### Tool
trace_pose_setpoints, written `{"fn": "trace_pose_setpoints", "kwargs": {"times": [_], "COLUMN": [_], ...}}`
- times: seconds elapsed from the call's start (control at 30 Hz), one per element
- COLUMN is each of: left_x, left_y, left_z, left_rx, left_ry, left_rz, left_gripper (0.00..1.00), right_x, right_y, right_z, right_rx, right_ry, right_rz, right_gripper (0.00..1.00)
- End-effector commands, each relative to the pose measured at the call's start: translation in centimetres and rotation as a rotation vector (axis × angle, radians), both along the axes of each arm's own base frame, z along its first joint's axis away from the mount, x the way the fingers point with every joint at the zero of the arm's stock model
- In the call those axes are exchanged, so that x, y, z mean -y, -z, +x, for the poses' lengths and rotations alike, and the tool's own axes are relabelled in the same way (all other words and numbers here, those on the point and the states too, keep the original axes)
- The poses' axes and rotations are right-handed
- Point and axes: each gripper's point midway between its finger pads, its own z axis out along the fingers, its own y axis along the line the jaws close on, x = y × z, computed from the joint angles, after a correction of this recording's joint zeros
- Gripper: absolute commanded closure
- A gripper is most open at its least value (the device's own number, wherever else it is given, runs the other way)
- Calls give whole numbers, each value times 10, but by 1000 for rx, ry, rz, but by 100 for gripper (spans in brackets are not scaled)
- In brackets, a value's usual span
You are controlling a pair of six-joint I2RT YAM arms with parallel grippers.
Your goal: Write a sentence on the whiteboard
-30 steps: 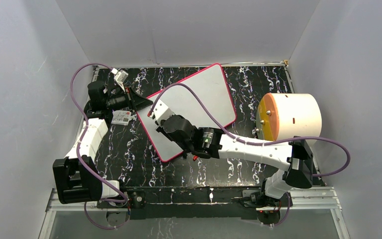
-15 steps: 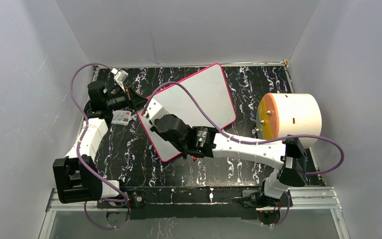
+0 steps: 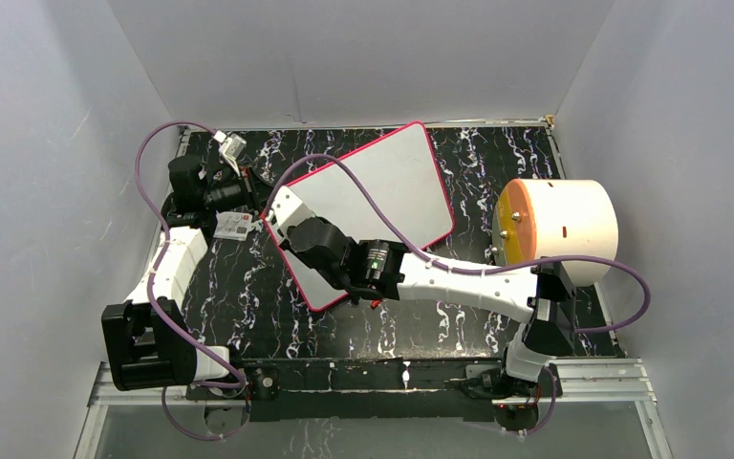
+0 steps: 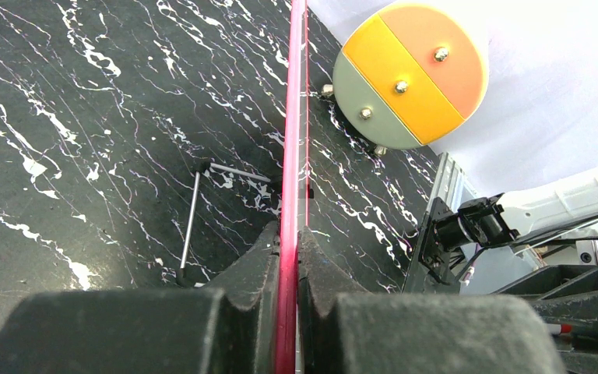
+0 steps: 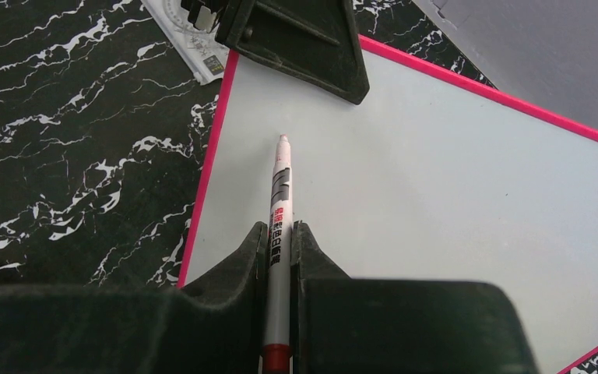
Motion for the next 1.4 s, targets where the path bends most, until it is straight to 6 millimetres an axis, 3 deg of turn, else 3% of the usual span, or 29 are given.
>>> {"fn": "trace_pose_setpoints", "kwargs": {"times": [0.0,0.63,1.37], "left_x": [-15,-15,-15], "left_y": [24,26,25], "left_z": [17,17,17], "left_rx": [-7,-14,-12], "left_ry": [-103,-104,-104], "left_rz": [74,73,71], "left_gripper": [100,100,100], "right_x": [-12,-26,-25], "right_y": [-36,-37,-11], "right_z": [4,6,9], "right_rx": [41,52,7], "right_ry": [23,25,76], "right_rz": [101,95,-13], "right_gripper": [100,100,100]}}
